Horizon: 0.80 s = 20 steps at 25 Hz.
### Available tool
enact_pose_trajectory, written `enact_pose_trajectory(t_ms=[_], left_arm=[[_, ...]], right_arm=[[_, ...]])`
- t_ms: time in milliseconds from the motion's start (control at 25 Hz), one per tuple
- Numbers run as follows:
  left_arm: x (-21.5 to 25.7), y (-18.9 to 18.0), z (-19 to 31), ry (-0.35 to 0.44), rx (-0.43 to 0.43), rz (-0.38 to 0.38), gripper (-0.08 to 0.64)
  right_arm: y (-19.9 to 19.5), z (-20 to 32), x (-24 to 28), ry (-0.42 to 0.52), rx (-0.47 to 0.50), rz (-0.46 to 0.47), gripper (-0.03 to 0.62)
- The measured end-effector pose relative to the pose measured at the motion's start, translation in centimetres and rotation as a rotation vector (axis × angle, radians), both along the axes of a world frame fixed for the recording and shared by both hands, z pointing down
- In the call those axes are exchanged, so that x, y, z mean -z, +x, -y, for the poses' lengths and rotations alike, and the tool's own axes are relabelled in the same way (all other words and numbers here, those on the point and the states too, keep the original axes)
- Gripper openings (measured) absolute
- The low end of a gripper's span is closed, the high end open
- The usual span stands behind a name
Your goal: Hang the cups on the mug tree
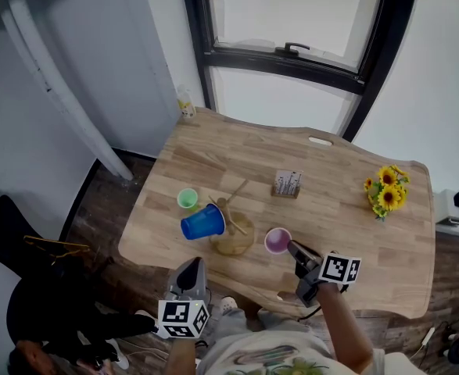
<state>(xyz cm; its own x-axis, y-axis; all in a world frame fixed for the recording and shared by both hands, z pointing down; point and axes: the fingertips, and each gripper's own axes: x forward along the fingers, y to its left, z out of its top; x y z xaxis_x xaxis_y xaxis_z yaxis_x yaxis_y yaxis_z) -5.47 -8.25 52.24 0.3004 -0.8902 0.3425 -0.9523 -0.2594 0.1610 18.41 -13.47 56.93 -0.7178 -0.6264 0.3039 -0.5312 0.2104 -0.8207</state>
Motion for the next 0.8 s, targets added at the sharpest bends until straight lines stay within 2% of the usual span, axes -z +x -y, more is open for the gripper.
enact_pose_trajectory(t_ms=[440,640,800], left_arm=[[0.9,-0.2,0.1,0.02,-0.001,-0.004,0.005],[1.2,-0.4,0.0,0.029,0.006,-0.002,0.005],[1.5,-0.7,-0.2,0.038,0.015,-0.006,0.005]], right_arm=[[-0.7,3.0,7.4,0.169,-0.022,0.06,0.018],[-1.7,3.8,10.9,0.26,-0.001,0.1,0.018],[-2.0,4.4,12.5,0.297,-0.002,0.105,0.018]])
